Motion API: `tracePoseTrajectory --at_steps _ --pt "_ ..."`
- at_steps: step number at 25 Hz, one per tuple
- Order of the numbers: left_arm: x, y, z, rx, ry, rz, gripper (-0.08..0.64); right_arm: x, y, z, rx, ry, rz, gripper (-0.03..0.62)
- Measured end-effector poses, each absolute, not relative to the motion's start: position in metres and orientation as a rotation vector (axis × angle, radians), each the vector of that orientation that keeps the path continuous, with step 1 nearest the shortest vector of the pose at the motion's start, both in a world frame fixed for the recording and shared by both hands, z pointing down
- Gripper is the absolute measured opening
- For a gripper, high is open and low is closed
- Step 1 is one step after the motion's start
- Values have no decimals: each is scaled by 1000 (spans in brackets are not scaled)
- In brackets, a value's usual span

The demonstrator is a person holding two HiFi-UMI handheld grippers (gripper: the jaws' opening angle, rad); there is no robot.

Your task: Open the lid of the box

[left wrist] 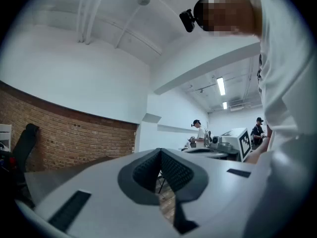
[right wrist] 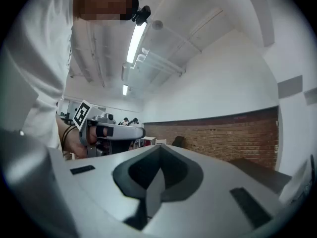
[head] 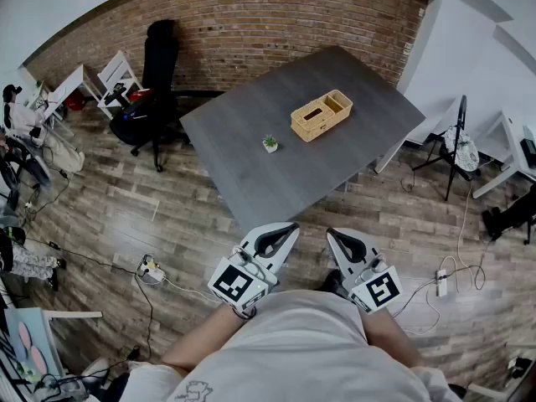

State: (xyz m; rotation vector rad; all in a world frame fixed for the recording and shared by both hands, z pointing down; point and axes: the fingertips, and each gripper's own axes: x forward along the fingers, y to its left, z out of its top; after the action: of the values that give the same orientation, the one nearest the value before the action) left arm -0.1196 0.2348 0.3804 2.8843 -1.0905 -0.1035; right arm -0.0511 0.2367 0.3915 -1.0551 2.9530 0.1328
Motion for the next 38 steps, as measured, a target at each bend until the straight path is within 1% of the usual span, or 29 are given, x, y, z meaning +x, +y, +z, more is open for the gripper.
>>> tracePoseTrajectory --at_steps 8,15,20,26,34,38 --pt "-108 222 386 2874 -1092 -109 11 -38 223 398 -1058 2960 121 3" --pt "-86 205 390 2858 -1107 -100 11 -12 202 409 -1067 2970 69 5" --pt "-58 188 395 2835 -1108 -91 11 18 179 419 -1078 2979 -36 5" --pt "-22 158 403 2801 -1132 -50 11 57 152 428 -1077 3003 -77 6" --pt "42 121 413 2778 -1124 -3 11 113 118 444 -1035 3023 -167 123" --pt "63 111 418 2765 -1143 -6 11 135 113 446 -1010 3035 -156 162"
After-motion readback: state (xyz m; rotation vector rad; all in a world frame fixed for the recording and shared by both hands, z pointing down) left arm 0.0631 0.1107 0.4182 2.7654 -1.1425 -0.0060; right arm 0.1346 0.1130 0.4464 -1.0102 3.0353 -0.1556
